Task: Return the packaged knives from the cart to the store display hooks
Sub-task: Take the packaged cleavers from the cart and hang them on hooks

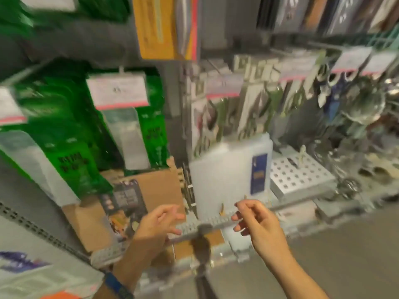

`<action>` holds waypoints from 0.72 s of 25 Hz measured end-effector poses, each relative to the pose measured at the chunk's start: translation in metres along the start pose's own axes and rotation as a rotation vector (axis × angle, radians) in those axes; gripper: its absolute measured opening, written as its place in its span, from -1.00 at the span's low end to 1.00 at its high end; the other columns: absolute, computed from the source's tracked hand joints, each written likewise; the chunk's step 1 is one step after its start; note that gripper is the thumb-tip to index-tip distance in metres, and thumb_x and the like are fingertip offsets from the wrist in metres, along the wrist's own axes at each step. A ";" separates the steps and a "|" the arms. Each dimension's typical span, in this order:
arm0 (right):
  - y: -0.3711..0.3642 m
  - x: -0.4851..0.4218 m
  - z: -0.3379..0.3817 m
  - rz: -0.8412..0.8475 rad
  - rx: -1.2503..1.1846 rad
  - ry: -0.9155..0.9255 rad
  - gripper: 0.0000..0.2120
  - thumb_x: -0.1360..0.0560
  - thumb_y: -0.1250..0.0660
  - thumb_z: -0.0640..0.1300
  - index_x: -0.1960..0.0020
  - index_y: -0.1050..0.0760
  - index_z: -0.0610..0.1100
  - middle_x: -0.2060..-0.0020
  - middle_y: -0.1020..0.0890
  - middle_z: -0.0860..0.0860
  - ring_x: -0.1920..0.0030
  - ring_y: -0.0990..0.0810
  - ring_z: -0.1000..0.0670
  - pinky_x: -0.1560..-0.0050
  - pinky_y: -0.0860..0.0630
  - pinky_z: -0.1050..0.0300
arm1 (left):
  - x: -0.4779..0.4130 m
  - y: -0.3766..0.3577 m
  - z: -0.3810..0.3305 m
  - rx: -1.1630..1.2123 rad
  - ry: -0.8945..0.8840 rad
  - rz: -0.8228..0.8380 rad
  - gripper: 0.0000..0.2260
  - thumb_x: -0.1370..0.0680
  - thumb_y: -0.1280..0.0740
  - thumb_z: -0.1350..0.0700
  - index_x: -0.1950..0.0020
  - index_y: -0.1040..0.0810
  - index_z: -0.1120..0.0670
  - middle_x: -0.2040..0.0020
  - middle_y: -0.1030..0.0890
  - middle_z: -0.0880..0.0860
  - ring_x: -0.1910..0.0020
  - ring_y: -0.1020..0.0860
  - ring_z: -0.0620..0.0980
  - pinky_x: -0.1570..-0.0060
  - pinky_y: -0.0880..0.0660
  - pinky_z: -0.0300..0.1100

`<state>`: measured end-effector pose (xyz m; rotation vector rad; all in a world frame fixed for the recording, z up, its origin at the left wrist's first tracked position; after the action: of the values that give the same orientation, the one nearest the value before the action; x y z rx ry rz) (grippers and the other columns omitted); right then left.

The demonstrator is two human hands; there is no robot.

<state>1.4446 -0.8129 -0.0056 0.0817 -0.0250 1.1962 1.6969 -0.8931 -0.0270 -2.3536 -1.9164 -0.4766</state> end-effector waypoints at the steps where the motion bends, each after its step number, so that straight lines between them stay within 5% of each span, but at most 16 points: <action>1: 0.013 0.013 -0.030 -0.019 0.023 -0.072 -0.88 -0.62 -0.35 -0.17 0.06 -0.60 -0.18 0.29 -0.69 -0.08 0.39 -0.59 0.01 0.39 -0.49 0.26 | 0.000 -0.007 0.030 0.045 0.087 0.018 -0.89 -0.62 -0.30 0.17 -0.03 -0.63 0.14 0.11 -0.71 0.09 0.46 -0.61 -0.07 0.57 -0.39 -0.30; 4: 0.058 0.060 -0.109 -0.099 0.092 -0.266 -0.89 -0.61 -0.38 -0.20 0.08 -0.58 -0.19 0.29 -0.70 -0.06 0.39 -0.59 0.01 0.38 -0.48 0.26 | 0.001 -0.035 0.106 -0.053 0.203 0.131 -0.84 -0.64 -0.28 0.10 -0.04 -0.64 0.11 0.13 -0.73 0.06 0.47 -0.58 -0.06 0.53 -0.40 -0.27; 8: 0.130 0.142 -0.189 -0.297 0.149 -0.479 -0.85 -0.64 -0.34 -0.17 0.05 -0.57 -0.23 0.27 -0.72 -0.01 0.34 -0.65 0.01 0.34 -0.50 0.23 | 0.000 -0.092 0.171 -0.191 0.230 0.363 -0.83 -0.64 -0.29 0.00 -0.06 -0.65 -0.01 0.04 -0.73 0.03 0.32 -0.60 0.05 0.21 -0.43 0.05; 13: 0.205 0.265 -0.241 -0.572 0.094 -0.708 -0.81 -0.67 -0.29 -0.08 0.01 -0.61 -0.15 0.19 -0.74 -0.01 0.33 -0.67 0.04 0.35 -0.49 0.22 | 0.016 -0.207 0.200 -0.319 0.233 0.643 -0.87 -0.61 -0.33 -0.05 0.03 -0.67 -0.11 0.04 -0.73 0.04 0.38 -0.59 -0.06 0.42 -0.39 -0.20; 18: 0.251 0.374 -0.274 -0.844 -0.085 -0.823 -0.80 -0.67 -0.28 -0.13 -0.02 -0.61 -0.22 0.19 -0.71 -0.09 0.38 -0.63 0.06 0.33 -0.47 0.21 | 0.059 -0.320 0.200 -0.459 0.251 0.857 -0.84 -0.50 -0.44 0.02 0.02 -0.65 0.07 0.07 -0.73 0.12 0.38 -0.56 0.09 0.53 -0.38 -0.33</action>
<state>1.3419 -0.3534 -0.2421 0.4582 -0.6960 0.2552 1.4373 -0.7179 -0.2454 -2.8769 -0.6078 -1.1023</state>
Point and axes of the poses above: each hand's wrist, its own x-axis away from the middle knuckle, its own y-axis out of the back of the hand, z = x × y, the point moved 9 cm from there along -x, towards the middle knuckle
